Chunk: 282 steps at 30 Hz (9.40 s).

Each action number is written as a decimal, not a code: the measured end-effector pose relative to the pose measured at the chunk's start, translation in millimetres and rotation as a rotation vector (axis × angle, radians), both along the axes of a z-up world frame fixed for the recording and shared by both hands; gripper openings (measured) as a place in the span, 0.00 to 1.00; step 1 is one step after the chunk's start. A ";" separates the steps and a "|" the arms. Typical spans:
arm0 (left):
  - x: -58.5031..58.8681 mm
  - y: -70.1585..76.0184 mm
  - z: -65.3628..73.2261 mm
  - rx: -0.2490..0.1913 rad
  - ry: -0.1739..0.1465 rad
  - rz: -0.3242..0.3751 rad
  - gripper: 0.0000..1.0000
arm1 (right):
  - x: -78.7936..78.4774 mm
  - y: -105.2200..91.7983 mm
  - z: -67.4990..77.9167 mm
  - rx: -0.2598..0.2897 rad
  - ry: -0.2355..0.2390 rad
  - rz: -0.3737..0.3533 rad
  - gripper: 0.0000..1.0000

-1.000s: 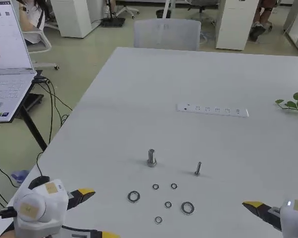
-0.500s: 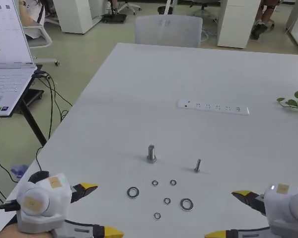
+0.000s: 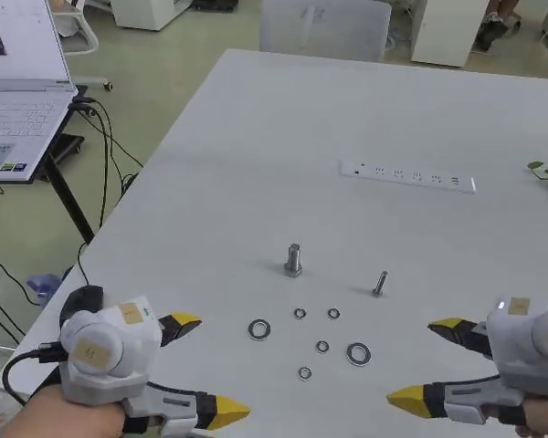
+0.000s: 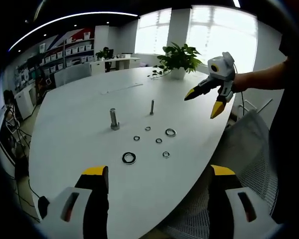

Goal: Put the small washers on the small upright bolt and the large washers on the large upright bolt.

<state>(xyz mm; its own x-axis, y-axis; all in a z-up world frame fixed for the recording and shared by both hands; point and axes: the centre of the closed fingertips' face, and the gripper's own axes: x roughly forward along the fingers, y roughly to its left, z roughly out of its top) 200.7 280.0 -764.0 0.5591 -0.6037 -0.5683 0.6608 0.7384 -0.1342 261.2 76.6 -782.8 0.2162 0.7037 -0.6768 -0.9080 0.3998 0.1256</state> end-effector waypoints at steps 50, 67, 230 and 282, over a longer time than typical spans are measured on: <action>-6.9 1.4 -8.8 0.009 0.014 -0.112 0.90 | 26.4 35.1 -72.3 -0.401 0.018 0.314 0.49; -4.6 8.7 -9.8 0.028 -0.004 -0.108 0.93 | 30.8 41.9 -88.2 -0.476 0.019 0.359 0.40; 24.6 36.9 -35.1 0.104 0.006 -0.192 0.83 | 155.3 176.1 -46.9 -0.633 0.000 0.357 0.22; 15.8 35.8 -34.5 0.092 0.011 -0.182 0.88 | 151.5 176.5 -82.4 -0.645 0.032 0.359 0.26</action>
